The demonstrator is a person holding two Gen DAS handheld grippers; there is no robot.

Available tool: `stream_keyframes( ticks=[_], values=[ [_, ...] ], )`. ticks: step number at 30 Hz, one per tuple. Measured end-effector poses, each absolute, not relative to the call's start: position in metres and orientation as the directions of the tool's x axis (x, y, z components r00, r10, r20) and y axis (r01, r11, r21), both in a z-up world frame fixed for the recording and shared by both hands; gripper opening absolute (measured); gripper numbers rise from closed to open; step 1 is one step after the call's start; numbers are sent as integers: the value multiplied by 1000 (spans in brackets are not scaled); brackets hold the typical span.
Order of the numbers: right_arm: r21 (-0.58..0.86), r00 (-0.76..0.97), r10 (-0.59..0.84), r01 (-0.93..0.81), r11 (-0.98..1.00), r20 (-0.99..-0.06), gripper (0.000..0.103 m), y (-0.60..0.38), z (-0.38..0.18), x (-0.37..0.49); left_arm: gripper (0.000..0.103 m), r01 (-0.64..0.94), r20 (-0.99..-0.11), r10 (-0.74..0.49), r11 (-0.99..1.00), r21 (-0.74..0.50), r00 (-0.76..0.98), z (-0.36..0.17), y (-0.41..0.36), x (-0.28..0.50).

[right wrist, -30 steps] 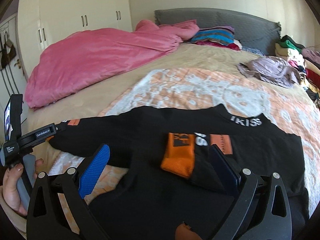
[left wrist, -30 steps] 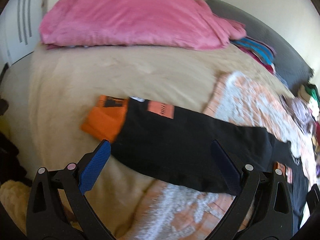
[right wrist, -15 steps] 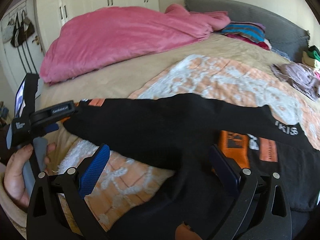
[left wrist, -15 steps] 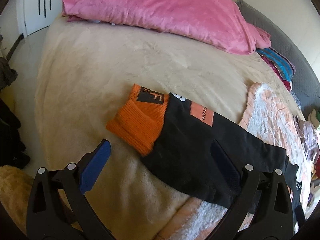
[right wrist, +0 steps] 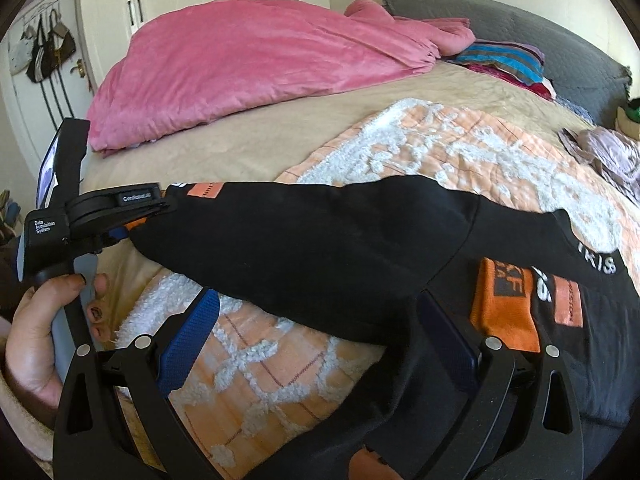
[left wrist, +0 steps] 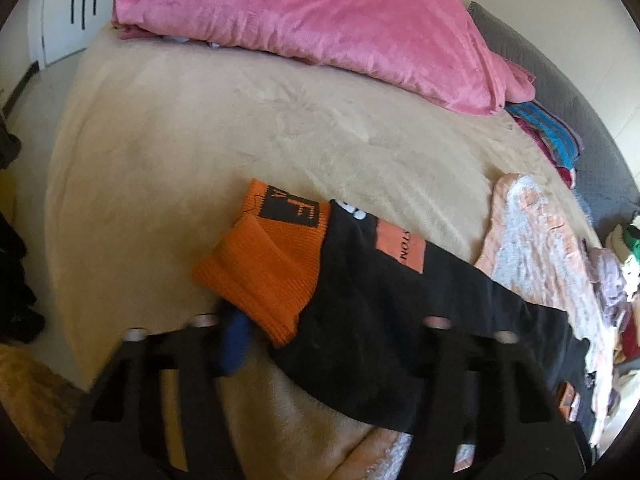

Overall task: Fold small clothes
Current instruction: 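Grasp the orange cuff of the other sleeve with the left gripper, then fold the sleeve across the shirt body and release it with the left gripper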

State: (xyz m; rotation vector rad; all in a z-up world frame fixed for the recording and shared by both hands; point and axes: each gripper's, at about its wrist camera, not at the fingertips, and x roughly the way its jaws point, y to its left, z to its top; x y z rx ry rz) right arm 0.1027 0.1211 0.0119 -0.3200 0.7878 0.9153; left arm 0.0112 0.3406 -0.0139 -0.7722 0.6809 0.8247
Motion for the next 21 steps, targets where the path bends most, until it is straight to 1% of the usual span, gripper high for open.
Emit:
stream_keyframes(
  ticks=[2,4,6,10,13,17,21],
  values=[
    [96,360,593,-795,599,-720,98,111,14,102,16,-822,-766,379,468,-326,520,-12,338,13],
    [116,366,605,-784,610,-707,98,100,17,101,11,-790,-733,383,511,-339,562,-4,330,15],
    [123,384,607,-770,627,-696,98,89,20,100,7,-738,-696,359,565,-368,622,4,322,18],
    [130,435,597,-725,676,-675,98,58,25,101,6,-667,-638,332,629,-399,695,16,308,19],
    [169,442,593,-688,705,-672,98,34,24,105,6,-627,-594,330,663,-408,734,26,298,18],
    [197,476,576,-633,749,-664,98,1,26,111,5,-565,-548,297,710,-421,782,39,280,21],
    [209,527,558,-581,787,-641,98,-29,34,116,5,-474,-514,223,768,-431,828,53,254,31]
  ],
)
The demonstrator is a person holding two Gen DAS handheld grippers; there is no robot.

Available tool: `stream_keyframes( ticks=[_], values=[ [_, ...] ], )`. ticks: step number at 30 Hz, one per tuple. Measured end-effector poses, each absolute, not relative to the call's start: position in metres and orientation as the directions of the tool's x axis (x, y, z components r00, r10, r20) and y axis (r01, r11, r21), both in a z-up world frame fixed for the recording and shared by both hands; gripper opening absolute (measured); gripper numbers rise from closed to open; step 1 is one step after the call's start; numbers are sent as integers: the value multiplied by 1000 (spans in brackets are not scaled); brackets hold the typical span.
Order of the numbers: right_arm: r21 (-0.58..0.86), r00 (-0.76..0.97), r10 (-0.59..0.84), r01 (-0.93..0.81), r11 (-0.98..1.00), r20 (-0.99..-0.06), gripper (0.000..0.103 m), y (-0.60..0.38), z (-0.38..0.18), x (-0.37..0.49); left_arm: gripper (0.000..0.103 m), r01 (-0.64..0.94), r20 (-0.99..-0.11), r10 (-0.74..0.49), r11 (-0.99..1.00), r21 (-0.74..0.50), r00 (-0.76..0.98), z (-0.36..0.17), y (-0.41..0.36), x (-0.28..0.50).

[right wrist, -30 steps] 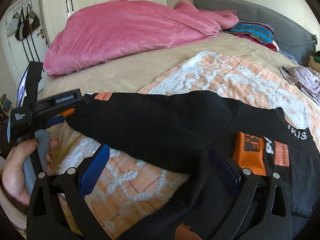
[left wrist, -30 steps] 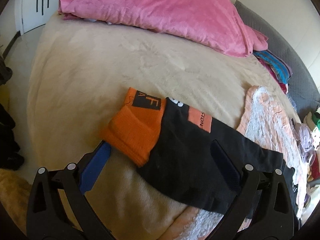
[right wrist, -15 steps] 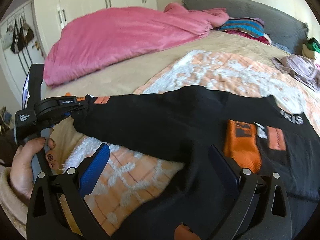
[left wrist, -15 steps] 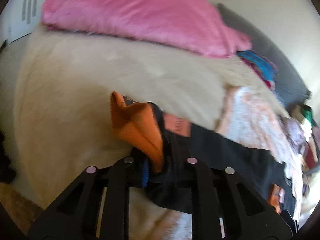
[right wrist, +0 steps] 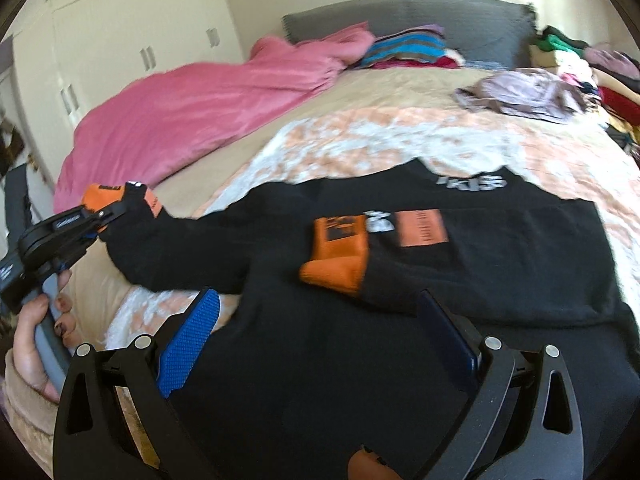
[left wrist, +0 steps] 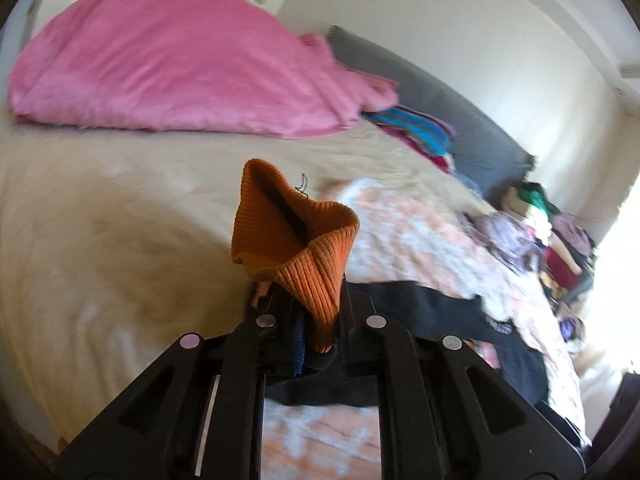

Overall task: Fold small clothes
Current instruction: 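Fold the sleeve across the shirt body and release it with the left gripper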

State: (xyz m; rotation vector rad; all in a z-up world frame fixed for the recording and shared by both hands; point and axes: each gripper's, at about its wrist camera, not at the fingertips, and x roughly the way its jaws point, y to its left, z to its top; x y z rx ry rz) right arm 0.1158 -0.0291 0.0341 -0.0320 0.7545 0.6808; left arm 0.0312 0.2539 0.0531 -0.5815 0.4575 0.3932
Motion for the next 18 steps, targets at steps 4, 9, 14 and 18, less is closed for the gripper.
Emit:
stream_keyframes(
  ticks=[4,9,14,18],
  values=[
    [220,566,537,-533,817,-625,98,-57,40,120,5,-385,-486,138,804,-454,863,64,227,42],
    [235,598,516,-485,842,-613,98,-84,42,125,5,-296,-475,50,837,-460,879,70,197,57],
    [251,624,495,-440,862,-605,98,-110,44,127,5,-232,-488,-21,861,-452,873,68,174,74],
    [263,650,476,-403,877,-593,98,-130,45,127,5,-191,-497,-50,887,-421,866,69,152,85]
  ],
)
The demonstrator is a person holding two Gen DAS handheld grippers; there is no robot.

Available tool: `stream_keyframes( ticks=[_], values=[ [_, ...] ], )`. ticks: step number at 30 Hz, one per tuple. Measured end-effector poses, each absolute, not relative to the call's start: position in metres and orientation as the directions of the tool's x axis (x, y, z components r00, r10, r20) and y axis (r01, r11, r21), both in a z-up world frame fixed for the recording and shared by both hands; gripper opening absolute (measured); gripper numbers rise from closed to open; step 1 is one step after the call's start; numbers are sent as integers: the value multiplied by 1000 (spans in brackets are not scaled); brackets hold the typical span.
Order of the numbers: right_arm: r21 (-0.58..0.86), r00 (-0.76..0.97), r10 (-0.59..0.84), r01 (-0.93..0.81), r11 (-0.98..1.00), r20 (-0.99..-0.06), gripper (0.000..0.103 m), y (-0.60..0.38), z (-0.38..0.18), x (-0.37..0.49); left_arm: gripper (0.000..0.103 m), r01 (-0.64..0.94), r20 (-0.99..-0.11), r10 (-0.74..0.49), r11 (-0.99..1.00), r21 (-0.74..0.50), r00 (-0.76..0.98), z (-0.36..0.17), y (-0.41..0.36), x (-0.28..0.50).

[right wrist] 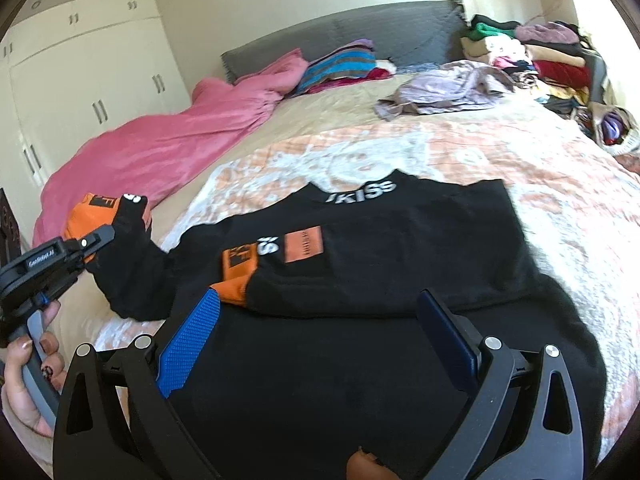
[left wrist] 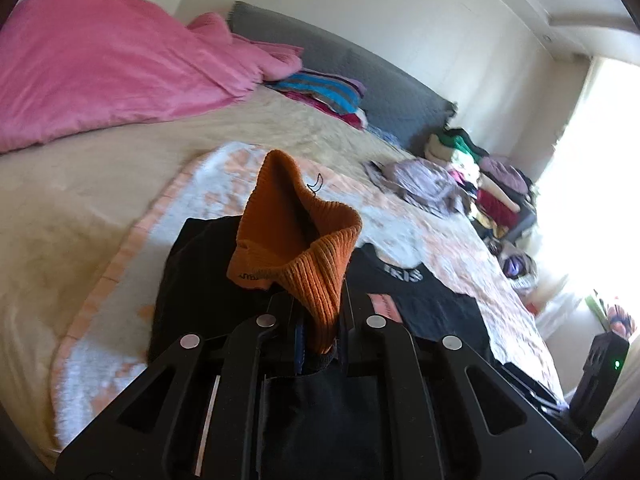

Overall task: Fold small clothes
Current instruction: 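Fold the sleeve across the shirt body and release it with the left gripper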

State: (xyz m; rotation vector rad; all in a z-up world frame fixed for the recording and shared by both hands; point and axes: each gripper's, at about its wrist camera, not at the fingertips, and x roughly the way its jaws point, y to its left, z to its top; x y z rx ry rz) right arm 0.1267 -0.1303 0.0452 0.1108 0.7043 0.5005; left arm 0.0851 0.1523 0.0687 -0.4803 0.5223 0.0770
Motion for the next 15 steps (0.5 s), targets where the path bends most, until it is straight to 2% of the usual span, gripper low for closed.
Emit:
stream_keyframes(
  ticks=[15],
  values=[
    [311,730,364,-214,926,-579,98,-206,44,137,6,3,-606,-248,927,-375,756,27,76,134]
  ],
)
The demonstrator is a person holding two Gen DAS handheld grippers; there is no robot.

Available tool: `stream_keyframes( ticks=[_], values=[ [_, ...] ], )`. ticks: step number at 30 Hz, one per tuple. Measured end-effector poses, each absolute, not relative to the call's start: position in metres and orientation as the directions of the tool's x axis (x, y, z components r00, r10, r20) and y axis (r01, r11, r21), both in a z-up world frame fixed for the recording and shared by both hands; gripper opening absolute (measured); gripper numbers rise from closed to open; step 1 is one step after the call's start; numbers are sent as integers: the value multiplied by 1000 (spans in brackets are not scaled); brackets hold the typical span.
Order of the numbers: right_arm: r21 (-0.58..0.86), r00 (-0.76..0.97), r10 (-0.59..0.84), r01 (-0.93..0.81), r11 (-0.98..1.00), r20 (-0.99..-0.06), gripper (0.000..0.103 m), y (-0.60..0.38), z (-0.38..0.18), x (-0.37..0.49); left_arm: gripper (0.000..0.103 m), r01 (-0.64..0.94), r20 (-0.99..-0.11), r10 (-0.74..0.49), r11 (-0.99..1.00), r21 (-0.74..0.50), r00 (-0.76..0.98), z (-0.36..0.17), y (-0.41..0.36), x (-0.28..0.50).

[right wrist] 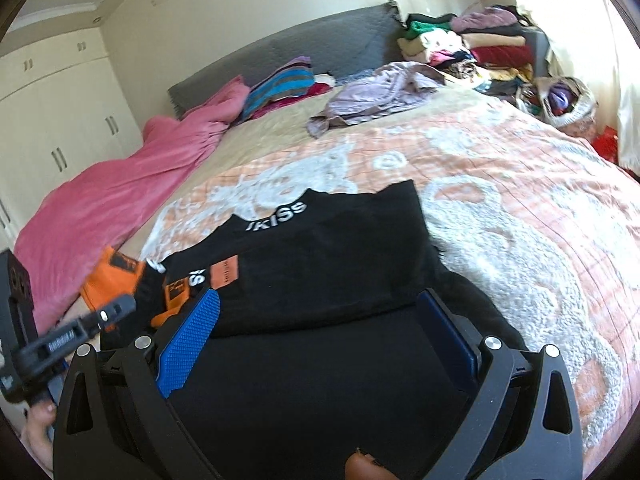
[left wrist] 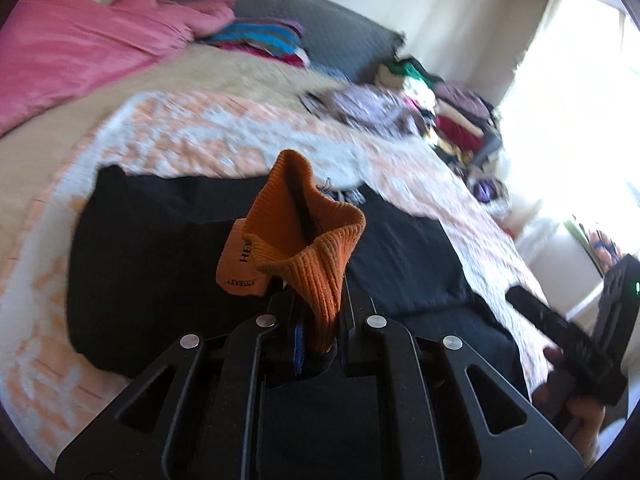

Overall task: Fold small clothes
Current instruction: 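Fold the sleeve across the shirt body and release it with the left gripper, then grasp the folded orange cuff with the right gripper and straighten it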

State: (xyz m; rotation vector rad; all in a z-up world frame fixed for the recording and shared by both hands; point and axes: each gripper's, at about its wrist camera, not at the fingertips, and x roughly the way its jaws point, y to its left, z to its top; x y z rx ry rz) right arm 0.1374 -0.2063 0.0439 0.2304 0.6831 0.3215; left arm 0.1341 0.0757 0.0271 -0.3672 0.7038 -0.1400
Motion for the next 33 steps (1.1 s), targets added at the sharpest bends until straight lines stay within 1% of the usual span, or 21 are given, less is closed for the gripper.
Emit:
stream_keyframes(
  ticks=[3,5,6,8,9,11,12,14,15,16,18,22,24,25,26,27,28,29,30,31,33],
  values=[
    [323,729,362,-201,925,-581,98,-211,42,139,14,41,-630,-280,930,-366,724,19,66,137],
    [331,725,366,-199,922,-584,98,-212,39,140,26,71,-638,-311,925,-372,705,16,58,137],
    [333,723,366,-198,922,-586,98,-211,38,140,29,82,-638,-323,922,-377,699,15,56,136],
    [335,715,366,-193,922,-596,98,-209,35,142,42,103,-632,-351,913,-394,691,16,53,134],
    [338,711,369,-193,921,-598,98,-208,34,143,44,108,-629,-358,910,-400,690,17,55,131],
    [344,698,381,-201,917,-607,98,-204,30,144,53,103,-622,-356,909,-404,697,22,59,128],
    [343,687,385,-206,917,-616,97,-199,27,145,56,92,-617,-348,909,-407,706,24,65,126],
    [341,663,401,-227,912,-632,89,-188,23,147,63,60,-613,-318,913,-403,723,29,74,123],
    [344,646,414,-240,908,-641,85,-183,20,148,66,31,-612,-289,918,-396,737,31,82,121],
    [357,616,439,-261,897,-654,82,-174,15,150,73,13,-611,-269,921,-390,744,33,86,121],
    [386,562,484,-293,875,-671,78,-159,7,152,78,-40,-619,-205,933,-358,758,37,98,118],
    [466,444,576,-339,817,-686,77,-125,-9,158,93,-152,-621,-80,938,-311,780,41,122,109],
    [463,419,577,-348,815,-701,76,-110,-14,160,93,-174,-614,-68,930,-325,786,44,132,106],
    [459,416,577,-355,814,-702,69,-105,-15,161,93,-180,-611,-67,925,-334,789,45,137,105],
    [454,413,575,-359,816,-707,65,-99,-16,162,93,-188,-608,-63,921,-340,791,46,141,105],
    [441,409,567,-365,820,-716,54,-92,-18,163,93,-195,-605,-61,917,-348,794,46,146,103],
    [431,409,563,-374,821,-718,39,-87,-19,166,93,-198,-603,-60,915,-353,795,46,148,103],
    [426,411,561,-379,822,-718,33,-85,-19,166,93,-202,-603,-60,912,-357,795,46,151,102],
    [421,415,561,-384,822,-716,23,-82,-18,167,93,-207,-604,-60,909,-363,795,45,155,102],
    [425,414,575,-402,811,-706,10,-80,-14,167,93,-210,-605,-59,907,-365,794,45,157,102],
    [403,432,587,-447,799,-685,10,-73,-2,166,93,-218,-607,-56,903,-369,793,43,161,101]
  ],
)
